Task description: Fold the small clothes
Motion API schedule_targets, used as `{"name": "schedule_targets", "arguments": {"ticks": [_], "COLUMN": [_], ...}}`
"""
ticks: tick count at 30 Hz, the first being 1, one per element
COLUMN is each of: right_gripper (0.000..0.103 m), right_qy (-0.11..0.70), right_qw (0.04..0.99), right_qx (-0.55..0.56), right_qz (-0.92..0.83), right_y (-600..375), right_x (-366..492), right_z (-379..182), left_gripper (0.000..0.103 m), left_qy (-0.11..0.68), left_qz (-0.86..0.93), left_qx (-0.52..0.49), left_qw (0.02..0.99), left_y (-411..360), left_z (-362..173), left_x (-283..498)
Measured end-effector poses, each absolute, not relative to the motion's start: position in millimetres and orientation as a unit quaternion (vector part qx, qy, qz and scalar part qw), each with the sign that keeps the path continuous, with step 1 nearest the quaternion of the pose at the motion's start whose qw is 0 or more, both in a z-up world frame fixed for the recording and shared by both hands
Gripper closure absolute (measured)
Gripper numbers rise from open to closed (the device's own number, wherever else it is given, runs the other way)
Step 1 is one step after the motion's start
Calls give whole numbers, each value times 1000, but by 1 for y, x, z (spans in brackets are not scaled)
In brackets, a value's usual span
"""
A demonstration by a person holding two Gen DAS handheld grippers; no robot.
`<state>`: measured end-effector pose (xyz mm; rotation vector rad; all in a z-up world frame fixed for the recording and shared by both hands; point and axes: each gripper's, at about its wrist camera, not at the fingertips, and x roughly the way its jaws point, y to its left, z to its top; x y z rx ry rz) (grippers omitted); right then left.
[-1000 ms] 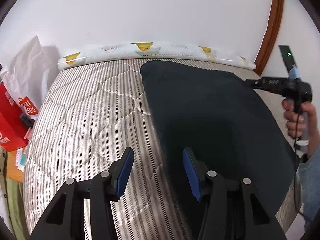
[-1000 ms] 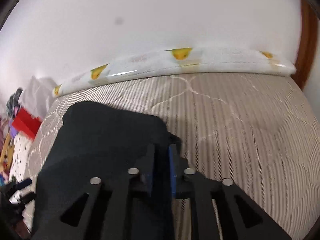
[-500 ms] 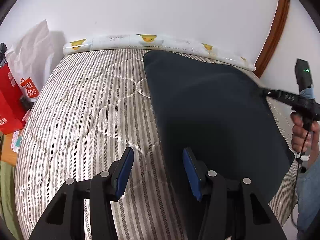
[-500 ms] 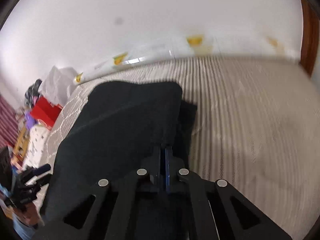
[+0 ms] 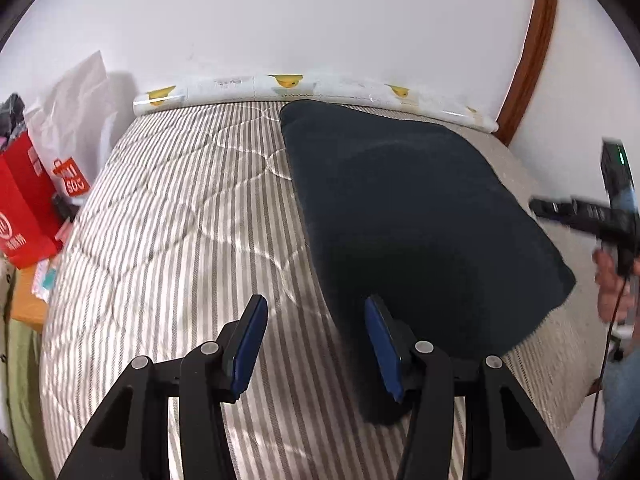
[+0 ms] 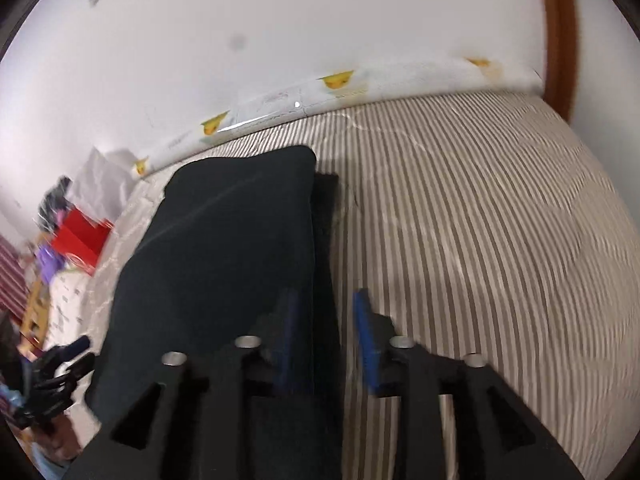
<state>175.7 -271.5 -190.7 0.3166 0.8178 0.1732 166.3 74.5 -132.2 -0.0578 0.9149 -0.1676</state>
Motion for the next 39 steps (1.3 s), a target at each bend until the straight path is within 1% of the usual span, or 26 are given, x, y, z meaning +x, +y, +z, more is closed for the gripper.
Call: {"name": "schedule_targets", "arguments": {"ticks": [5,8,13,17,20,21,22,23,27,31,35,37,39], "right_gripper": [60,61,60,60,60,60,60,60,60,60,60,60,60], "right_qy": [394,411,381,330,313,310,308,308,320,326,321,319,320], "right_qw": [891,887,907,939,946,947,948,948,945,943,944,946,947], "right_qx": [196,184,163,90,62,55,49,41,31,44,51,38,19], "right_qz": [114,100,66,45,56,60,62,65,63,57,52,40,28], "right_y": [-274,-269,-267,-243,-226,-221,-219,-213,-206,-208,-205,-200,-194], "right_x": [135,127,107,87,78,76,73,71,71,69,74,79,81], "right_z": [-213,-229,-209,-180,-172,-172,-172,-175,-183,-189,-187,-188,-193], "left_gripper": [54,54,54,54,56,59,64,65,65,65,65,65,65], "left_qy": [440,446,452,453,453,453,454,456,449,435,419,413,423], "left_qz": [-80,-68,-75,-71,-69,-73,-79,-81,-91,-122,-129,-123,-113], "left_qx": [-29,-34,-31,-11,-21,-30,-36,-37,-24,-48,-41,-27,-14], "left_qw": [894,892,888,889,889,888,887,886,889,891,898,902,899], "left_y": [79,84,86,79,78,78,78,78,76,76,59,51,45], "left_z": [-136,-137,-133,-137,-143,-144,-143,-142,-137,-131,-121,-118,-123], "left_x": [151,142,126,116,116,117,118,118,111,107,124,133,141]}}
